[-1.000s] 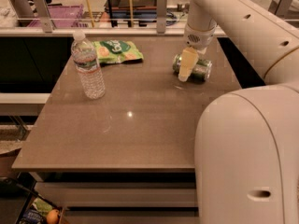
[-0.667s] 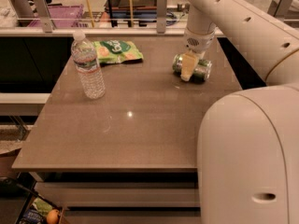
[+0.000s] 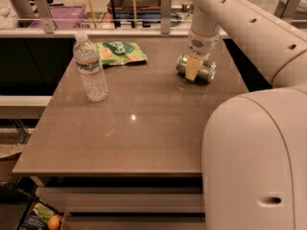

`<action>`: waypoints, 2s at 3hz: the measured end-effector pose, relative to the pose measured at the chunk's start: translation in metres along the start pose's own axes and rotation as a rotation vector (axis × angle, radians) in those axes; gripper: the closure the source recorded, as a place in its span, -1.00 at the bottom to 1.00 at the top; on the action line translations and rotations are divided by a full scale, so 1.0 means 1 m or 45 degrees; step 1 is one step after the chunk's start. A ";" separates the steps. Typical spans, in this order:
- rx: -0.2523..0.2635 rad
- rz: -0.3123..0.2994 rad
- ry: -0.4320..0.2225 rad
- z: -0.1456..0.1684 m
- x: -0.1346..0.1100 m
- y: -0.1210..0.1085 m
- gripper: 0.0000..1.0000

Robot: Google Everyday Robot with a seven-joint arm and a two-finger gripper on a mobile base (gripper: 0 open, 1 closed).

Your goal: Place green can upright

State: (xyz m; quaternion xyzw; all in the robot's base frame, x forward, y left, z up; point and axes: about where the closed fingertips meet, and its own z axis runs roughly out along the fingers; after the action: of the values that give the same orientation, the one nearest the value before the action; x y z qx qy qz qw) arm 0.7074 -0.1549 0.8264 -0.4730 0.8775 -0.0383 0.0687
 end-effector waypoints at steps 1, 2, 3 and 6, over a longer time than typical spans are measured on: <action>0.001 0.000 -0.002 0.000 -0.001 -0.001 1.00; 0.001 -0.001 -0.002 -0.001 -0.001 -0.001 1.00; -0.005 -0.016 -0.091 -0.010 0.002 0.000 1.00; 0.098 -0.008 -0.370 -0.074 0.029 0.003 1.00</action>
Offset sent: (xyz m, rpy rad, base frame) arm -0.0020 0.0002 0.0057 0.0392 -0.0124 0.0168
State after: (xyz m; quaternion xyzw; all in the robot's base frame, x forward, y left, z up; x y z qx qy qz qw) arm 0.6777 -0.1771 0.8963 -0.4735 0.8547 -0.0033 0.2129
